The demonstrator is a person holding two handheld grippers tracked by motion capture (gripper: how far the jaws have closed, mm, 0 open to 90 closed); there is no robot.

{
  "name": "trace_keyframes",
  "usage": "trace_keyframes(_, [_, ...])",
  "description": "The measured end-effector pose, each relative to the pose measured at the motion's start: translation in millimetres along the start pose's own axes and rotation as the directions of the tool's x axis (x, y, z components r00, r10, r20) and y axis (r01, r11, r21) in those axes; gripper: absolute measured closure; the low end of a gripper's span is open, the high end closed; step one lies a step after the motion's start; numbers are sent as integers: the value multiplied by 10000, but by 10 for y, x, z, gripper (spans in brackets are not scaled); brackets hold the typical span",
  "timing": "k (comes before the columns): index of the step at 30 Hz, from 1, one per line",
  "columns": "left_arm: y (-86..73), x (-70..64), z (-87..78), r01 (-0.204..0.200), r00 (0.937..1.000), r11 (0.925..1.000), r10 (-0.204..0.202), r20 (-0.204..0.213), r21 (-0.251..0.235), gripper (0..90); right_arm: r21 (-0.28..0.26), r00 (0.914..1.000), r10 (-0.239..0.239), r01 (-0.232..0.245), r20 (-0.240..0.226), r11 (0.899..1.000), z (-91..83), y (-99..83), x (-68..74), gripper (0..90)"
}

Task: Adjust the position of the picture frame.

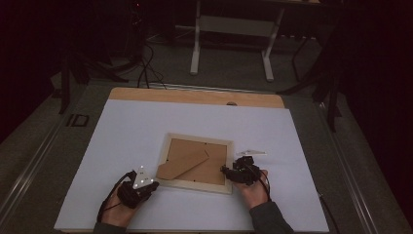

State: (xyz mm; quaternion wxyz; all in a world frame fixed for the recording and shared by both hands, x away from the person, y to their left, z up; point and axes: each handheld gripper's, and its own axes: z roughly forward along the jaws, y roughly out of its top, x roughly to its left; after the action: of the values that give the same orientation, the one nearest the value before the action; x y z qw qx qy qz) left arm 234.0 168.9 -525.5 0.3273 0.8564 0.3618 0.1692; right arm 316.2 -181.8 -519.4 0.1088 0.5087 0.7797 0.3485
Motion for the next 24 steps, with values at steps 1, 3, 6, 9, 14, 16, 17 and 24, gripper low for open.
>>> trace_keyframes(1, [-2, 10, -3, 43, 10000, 10000, -43, -48, -4, 900, -3, 10000, -18, 18, -12, 10000, 11, 11, 6, 488])
trace_keyframes(3, [-8, 36, -8, 138, 9998, 9999, -138, -124, -15, 900, 7, 10000, -14, 14, -24, 10000, 35, 35, 20, 488])
trace_keyframes(6, [-18, 67, -8, 308, 9994, 9995, -309, -167, -68, 900, 31, 10000, -86, 86, -38, 10000, 73, 75, 32, 487])
trace_keyframes(9, [-23, 100, -3, 406, 9990, 9991, -408, -178, -123, 900, 55, 9998, -126, 127, -119, 9999, 112, 119, 33, 489])
trace_keyframes(14, [-16, 128, 19, 417, 9991, 9991, -418, -119, -106, 900, 94, 9995, -153, 155, -278, 9998, 177, 198, 3, 490])
trace_keyframes(16, [-14, 122, 25, 392, 9991, 9992, -393, -127, -81, 900, 91, 9993, -136, 139, -356, 9999, 197, 221, -15, 493])
trace_keyframes(17, [-12, 118, 27, 330, 9993, 9994, -330, -163, -36, 900, 124, 9992, -129, 134, -388, 9998, 203, 233, -21, 495])
trace_keyframes(24, [-7, 103, 24, 261, 9994, 9996, -263, -217, -100, 900, 144, 9987, -422, 426, -272, 9990, 278, 346, -39, 517])
